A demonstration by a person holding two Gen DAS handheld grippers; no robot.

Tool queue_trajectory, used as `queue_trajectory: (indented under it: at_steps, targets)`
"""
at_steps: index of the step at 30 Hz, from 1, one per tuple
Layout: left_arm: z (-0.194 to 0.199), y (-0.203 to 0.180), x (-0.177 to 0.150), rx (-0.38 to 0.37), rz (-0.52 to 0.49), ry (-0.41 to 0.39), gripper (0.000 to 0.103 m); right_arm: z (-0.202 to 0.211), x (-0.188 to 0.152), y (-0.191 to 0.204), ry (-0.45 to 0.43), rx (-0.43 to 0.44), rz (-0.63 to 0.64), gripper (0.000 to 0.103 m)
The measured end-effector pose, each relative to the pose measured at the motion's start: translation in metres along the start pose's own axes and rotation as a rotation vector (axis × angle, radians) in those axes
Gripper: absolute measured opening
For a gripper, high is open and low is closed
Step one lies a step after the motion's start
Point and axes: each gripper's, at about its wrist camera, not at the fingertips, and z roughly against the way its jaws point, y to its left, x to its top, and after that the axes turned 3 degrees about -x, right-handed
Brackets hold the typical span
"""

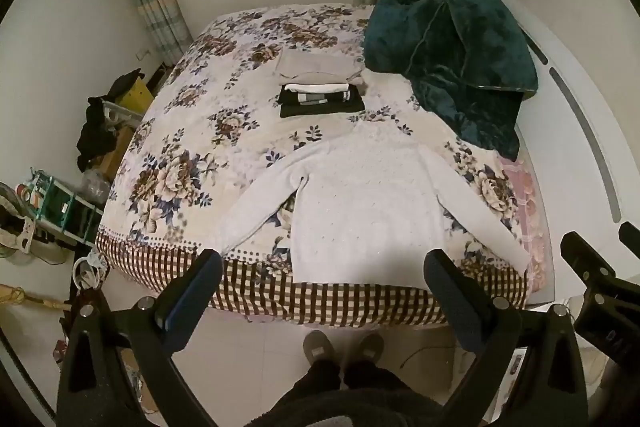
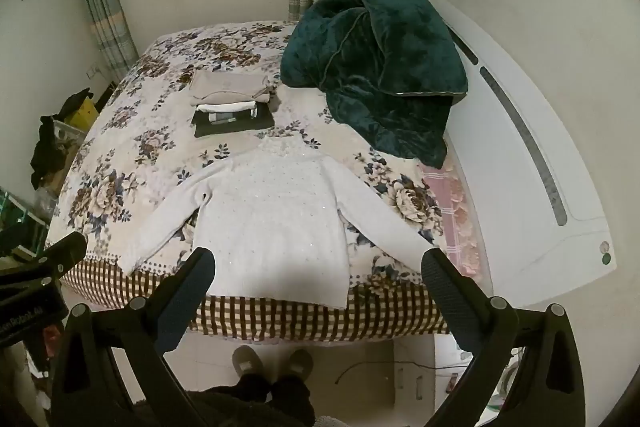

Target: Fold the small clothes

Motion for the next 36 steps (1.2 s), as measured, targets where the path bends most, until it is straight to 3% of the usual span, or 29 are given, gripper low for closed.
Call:
queue_trajectory:
  at_steps: [13, 36]
  targets:
    - [0.003, -0.007, 0.002, 0.022, 0.001, -0.004, 0.103, -0.007, 0.002, 0.006, 0.009, 0.007, 0.001, 0.103]
    - [0.012, 0.014, 0.003, 0.018, 0.022, -0.050, 0.103, 0.005, 0.010, 0.008, -0.027, 0.009, 0.037, 0.103]
